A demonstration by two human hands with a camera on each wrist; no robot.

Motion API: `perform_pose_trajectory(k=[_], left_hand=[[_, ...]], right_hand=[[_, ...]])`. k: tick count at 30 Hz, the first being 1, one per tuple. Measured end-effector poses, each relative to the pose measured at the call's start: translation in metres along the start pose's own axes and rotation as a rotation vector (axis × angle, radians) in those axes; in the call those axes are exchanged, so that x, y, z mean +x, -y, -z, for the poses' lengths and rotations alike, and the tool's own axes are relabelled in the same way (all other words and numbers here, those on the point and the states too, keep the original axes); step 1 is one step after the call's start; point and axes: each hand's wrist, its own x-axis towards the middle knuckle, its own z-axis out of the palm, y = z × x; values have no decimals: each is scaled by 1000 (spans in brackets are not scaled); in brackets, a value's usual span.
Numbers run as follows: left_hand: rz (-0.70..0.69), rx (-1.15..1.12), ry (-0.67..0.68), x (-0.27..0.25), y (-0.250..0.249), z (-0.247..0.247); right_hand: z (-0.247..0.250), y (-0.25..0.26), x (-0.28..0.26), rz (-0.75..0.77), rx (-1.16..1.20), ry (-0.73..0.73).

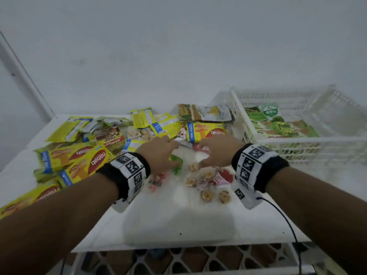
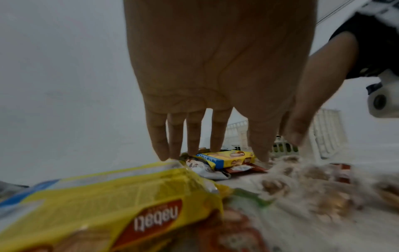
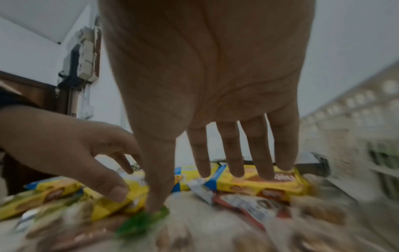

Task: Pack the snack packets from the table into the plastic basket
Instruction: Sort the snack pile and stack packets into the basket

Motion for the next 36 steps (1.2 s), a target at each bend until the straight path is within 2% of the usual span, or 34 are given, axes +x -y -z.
perform_pose_trajectory(k=[3,5,12,20,23,27,36], left_hand=[[24,12,79,-3,-4,-15],[39,8,94,-4,-5,-23],[66,20,150,-4,-16,-31],[75,-47,129,-3,-9,-35],[102,-106,48,-4,-19,-29],[80,-60,-72,2,-40,-27],[165,135,44,63,-43,-3]], right_hand=[[-23,-14,-5,-19,-37,190],[-31,-20,-10,-12,-30,252],[-39,-32,-18,57,17,159],[-48,-35,-5,52,73,152],[-52,-36,-3,44,93,130],[-52,-36,-2,54,79,117],[-42,-29,0,55,26,141]])
